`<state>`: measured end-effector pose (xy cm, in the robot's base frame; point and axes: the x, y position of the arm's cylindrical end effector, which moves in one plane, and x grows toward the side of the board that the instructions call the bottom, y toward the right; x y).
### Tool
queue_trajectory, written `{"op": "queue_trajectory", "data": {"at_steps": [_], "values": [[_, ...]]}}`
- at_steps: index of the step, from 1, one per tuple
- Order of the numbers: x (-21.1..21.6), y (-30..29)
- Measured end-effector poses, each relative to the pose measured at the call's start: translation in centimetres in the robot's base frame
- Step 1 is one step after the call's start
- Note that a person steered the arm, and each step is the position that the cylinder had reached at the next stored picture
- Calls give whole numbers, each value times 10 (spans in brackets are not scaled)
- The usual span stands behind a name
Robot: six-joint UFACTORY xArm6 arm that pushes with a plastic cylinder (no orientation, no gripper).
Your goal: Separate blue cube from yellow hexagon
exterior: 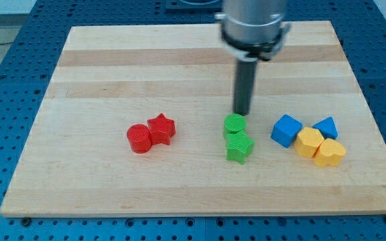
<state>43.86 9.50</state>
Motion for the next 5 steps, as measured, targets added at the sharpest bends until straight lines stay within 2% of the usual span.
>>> {"op": "queue_trajectory", "data": {"at_steps": [2,3,5], "values": [[-10,178],[25,250],[124,243]]}}
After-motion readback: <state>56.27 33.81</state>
